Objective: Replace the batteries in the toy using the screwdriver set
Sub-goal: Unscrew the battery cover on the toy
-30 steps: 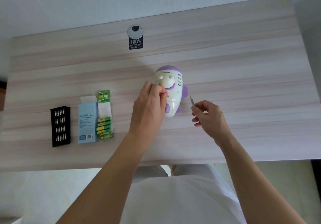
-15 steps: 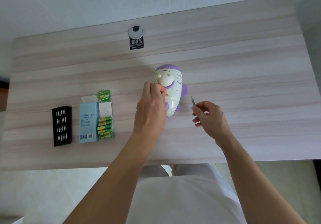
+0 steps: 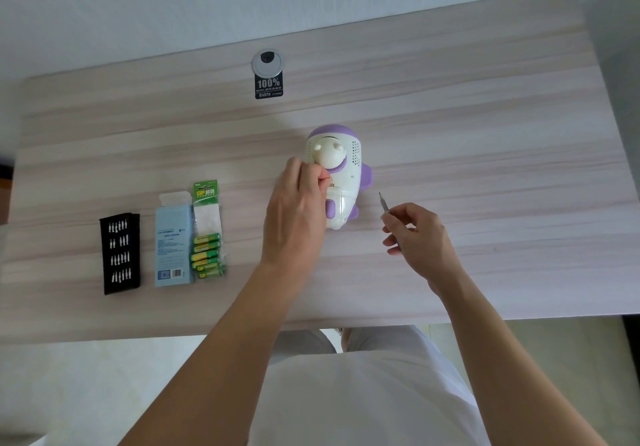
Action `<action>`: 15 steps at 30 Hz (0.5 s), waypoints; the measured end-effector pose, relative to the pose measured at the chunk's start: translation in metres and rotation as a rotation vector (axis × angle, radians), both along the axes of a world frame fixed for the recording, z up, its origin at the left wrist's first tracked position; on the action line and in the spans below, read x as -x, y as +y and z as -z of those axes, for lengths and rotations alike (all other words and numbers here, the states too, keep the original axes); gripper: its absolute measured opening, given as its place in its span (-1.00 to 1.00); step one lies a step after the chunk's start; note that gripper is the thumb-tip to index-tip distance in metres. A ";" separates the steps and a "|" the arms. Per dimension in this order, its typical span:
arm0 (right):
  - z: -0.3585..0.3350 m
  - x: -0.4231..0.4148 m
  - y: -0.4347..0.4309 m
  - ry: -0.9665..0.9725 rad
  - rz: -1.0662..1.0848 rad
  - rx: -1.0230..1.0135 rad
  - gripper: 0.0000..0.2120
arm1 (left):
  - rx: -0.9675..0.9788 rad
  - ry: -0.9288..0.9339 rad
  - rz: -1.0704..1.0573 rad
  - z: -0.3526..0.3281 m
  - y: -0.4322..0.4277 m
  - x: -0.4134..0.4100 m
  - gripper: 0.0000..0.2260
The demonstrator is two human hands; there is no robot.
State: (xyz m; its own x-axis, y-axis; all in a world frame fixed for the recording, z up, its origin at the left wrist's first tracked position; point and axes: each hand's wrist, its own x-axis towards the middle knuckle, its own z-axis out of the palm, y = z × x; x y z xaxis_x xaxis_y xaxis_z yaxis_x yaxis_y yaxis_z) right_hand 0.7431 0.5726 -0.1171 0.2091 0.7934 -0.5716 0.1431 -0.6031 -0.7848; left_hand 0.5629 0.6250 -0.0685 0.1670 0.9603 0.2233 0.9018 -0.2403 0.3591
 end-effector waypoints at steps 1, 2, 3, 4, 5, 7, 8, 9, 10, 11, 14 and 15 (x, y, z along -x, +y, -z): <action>0.000 0.000 0.000 0.002 0.001 -0.002 -0.91 | -0.034 0.014 0.021 0.001 0.000 0.001 -0.97; -0.001 0.001 0.000 0.004 0.012 -0.008 -0.90 | -0.059 0.016 0.038 0.003 0.000 0.001 -0.97; -0.002 0.003 0.000 0.012 0.039 -0.017 -0.90 | -0.072 0.004 0.051 0.003 0.000 0.001 -0.96; -0.003 0.006 0.002 0.032 0.089 -0.030 -0.89 | -0.076 -0.016 0.060 0.004 0.000 0.001 -0.97; -0.005 0.010 0.006 0.071 0.159 -0.038 -0.87 | -0.074 -0.037 0.068 0.004 0.001 0.001 -0.97; -0.010 0.019 0.017 0.196 0.305 -0.038 -0.86 | -0.063 -0.058 0.074 0.003 0.002 0.001 -0.97; -0.013 0.024 0.025 0.276 0.367 -0.029 -0.85 | -0.063 -0.058 0.075 0.002 0.002 0.001 -0.97; -0.015 0.029 0.032 0.355 0.417 -0.017 -0.86 | -0.065 -0.055 0.076 0.002 0.003 0.001 -0.97; -0.018 0.033 0.039 0.416 0.446 -0.005 -0.88 | -0.067 -0.048 0.076 0.003 0.003 0.001 -0.97; -0.019 0.036 0.045 0.443 0.441 -0.002 -0.90 | -0.070 -0.040 0.076 0.003 0.003 0.001 -0.97; -0.017 0.043 0.056 0.406 0.361 -0.032 -0.81 | -0.059 -0.017 0.069 0.006 0.004 0.001 -0.99; -0.016 0.045 0.058 0.401 0.376 -0.025 -0.78 | -0.055 -0.010 0.066 0.006 0.004 0.001 -1.00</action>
State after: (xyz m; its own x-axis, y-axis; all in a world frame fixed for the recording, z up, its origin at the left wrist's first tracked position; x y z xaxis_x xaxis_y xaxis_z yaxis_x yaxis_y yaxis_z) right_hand 0.6977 0.6307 -0.1012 0.2503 0.7203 -0.6469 -0.3916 -0.5358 -0.7481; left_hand 0.5618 0.6288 -0.0748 0.2274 0.9335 0.2771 0.8796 -0.3190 0.3530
